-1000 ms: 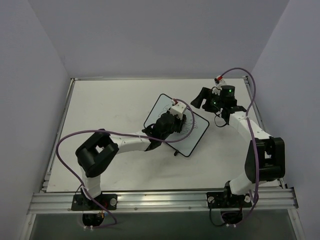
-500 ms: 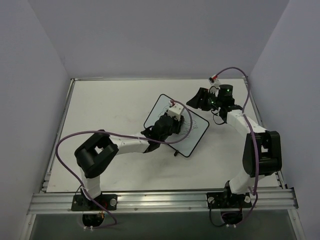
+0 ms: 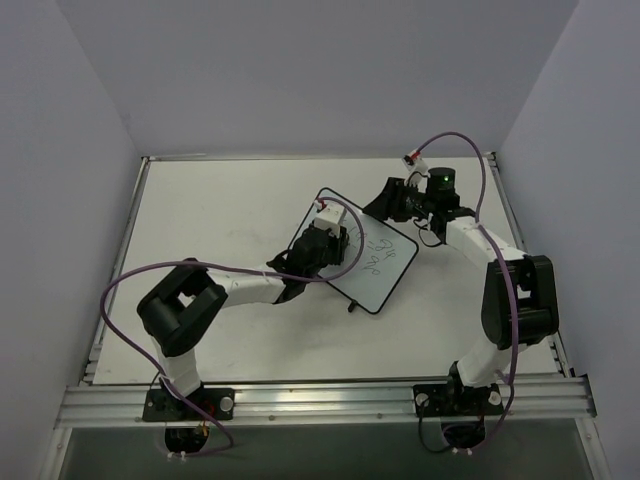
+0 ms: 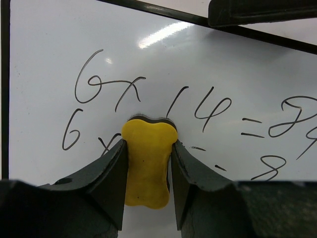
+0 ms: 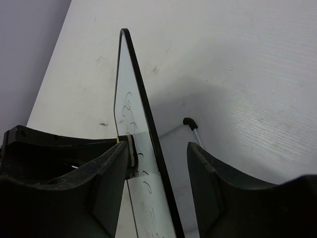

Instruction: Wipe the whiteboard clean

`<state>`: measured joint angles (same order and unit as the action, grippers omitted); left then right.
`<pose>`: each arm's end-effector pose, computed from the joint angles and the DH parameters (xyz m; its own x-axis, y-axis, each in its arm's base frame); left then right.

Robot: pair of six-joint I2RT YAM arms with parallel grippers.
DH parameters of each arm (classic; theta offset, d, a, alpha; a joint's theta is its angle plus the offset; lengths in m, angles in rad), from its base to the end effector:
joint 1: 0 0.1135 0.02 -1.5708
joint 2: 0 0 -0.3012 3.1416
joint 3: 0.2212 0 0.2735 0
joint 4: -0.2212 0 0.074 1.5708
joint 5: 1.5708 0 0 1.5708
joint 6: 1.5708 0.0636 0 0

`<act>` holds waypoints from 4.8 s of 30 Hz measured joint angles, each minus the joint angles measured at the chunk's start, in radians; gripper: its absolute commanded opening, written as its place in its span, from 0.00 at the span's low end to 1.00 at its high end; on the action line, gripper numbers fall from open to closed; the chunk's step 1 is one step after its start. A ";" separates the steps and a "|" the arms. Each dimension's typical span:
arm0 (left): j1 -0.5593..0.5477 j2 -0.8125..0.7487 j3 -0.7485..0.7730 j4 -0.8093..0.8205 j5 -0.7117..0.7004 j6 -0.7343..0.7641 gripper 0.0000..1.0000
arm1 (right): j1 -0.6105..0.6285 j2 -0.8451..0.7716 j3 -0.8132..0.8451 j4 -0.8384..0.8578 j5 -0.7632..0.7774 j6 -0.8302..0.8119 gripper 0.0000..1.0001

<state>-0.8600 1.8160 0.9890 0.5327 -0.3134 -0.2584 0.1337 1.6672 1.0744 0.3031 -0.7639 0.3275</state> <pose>0.3063 -0.3257 0.2109 -0.3180 -0.0032 -0.9481 0.4625 0.8724 -0.1581 0.4092 0.0994 0.2797 -0.5104 0.1658 -0.8438 -0.6221 0.6062 0.4954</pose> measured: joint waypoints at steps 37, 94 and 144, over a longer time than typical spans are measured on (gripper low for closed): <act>0.039 0.000 0.001 0.009 0.063 -0.010 0.02 | 0.030 -0.030 -0.060 0.029 -0.015 -0.056 0.16; 0.028 0.002 -0.119 0.326 0.226 -0.045 0.02 | 0.022 -0.072 -0.083 0.013 -0.013 0.062 0.26; 0.058 0.036 0.035 0.130 0.380 -0.056 0.02 | -0.003 -0.050 -0.119 0.105 -0.084 0.000 0.00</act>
<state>-0.8021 1.8519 1.0237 0.6628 0.0666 -0.3141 0.1307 1.6176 0.9554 0.4084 -0.8474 0.3279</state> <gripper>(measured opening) 0.435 0.040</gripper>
